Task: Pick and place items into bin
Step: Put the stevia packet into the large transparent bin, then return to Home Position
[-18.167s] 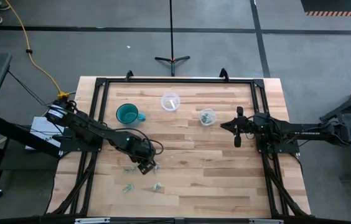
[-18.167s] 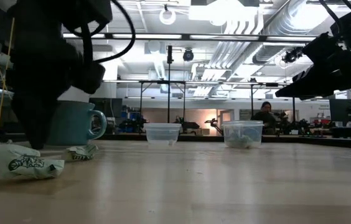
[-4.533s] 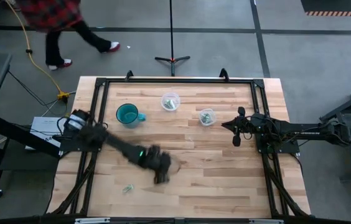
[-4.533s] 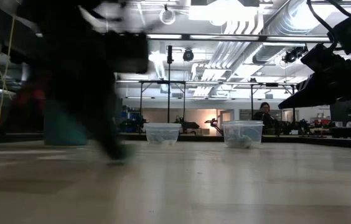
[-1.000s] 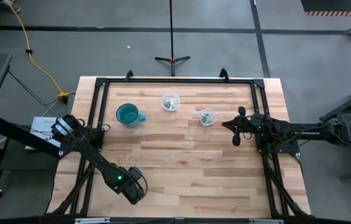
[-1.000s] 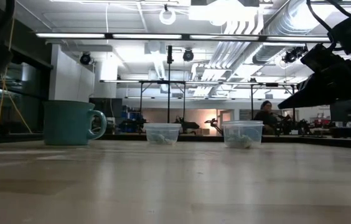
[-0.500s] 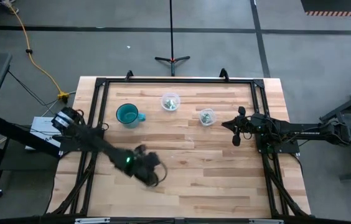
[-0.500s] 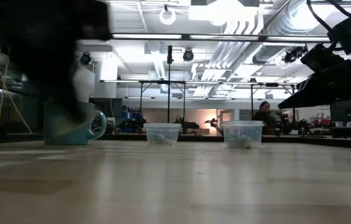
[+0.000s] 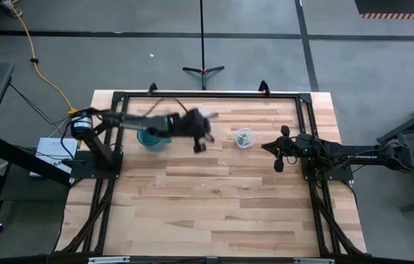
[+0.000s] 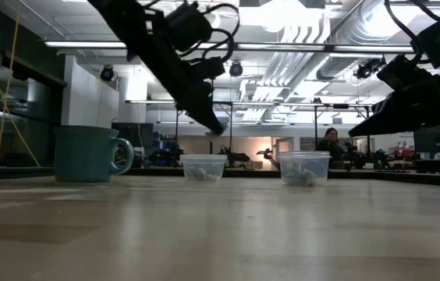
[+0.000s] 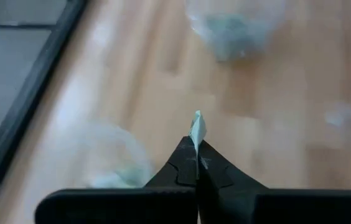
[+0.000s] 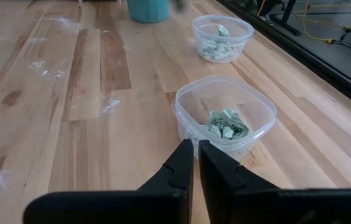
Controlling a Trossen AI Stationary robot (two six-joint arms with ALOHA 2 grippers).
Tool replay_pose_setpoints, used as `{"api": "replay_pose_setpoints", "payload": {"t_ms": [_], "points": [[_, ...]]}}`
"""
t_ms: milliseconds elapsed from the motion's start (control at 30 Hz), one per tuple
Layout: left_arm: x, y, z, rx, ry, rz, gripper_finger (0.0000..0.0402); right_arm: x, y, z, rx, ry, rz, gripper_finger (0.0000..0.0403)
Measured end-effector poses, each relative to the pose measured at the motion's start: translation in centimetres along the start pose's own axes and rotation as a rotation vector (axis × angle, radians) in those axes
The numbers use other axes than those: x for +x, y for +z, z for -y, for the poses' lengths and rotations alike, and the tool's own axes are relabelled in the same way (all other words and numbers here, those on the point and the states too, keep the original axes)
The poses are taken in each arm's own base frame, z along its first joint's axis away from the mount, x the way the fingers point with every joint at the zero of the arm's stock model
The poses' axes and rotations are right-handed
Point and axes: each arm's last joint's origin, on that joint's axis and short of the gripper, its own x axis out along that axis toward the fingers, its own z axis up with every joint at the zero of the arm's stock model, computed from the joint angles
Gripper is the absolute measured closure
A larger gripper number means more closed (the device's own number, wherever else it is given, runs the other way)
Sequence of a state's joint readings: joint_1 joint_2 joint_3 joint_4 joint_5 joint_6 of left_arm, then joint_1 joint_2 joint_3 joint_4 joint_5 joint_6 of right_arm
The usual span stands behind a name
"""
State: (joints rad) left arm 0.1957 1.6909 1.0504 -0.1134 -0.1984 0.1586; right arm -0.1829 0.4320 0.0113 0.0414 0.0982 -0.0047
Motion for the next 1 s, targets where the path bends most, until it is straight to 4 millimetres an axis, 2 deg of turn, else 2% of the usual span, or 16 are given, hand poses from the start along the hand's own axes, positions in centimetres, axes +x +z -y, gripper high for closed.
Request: {"api": "replay_pose_setpoints", "payload": {"t_ms": [133, 267, 500, 633, 733, 833, 933, 1000], "points": [[0.6, -0.4, -4.3, -0.054, 0.003, 0.032, 0.0378, 0.0, 0.0, 0.0, 0.0, 0.0, 0.0, 0.0386], [1.0, -1.5, -6.6, -0.07, -0.049, 0.009, 0.0332, 0.0, 0.0, 0.0, -0.003, 0.0, 0.0, 0.0386], [1.5, -1.7, -7.5, -0.12, -0.047, 0.024, 0.0237, 0.0, 0.0, 0.0, -0.003, -0.002, 0.0, 0.0386], [0.3, -0.5, -7.3, -0.162, -0.207, 0.145, 0.0231, 0.0, 0.0, 0.0, 0.002, -0.002, 0.0, 0.0386], [-1.0, 0.8, -6.3, -0.149, -0.359, 0.253, 0.0263, 0.0, 0.0, 0.0, 0.006, -0.003, 0.0, 0.0386], [-2.7, 2.5, -4.0, -0.097, -0.383, 0.333, 0.0312, 0.0, 0.0, 0.0, 0.025, -0.004, 0.0, 0.0386], [-3.9, 3.5, 0.0, -0.022, -0.386, 0.349, 0.0363, 0.0, 0.0, 0.0, 0.035, -0.004, 0.0, 0.0386], [-4.5, 3.6, 3.3, 0.056, -0.381, 0.33, 0.038, 0.0, 0.0, 0.0, 0.041, -0.005, 0.0, 0.0386]]}}
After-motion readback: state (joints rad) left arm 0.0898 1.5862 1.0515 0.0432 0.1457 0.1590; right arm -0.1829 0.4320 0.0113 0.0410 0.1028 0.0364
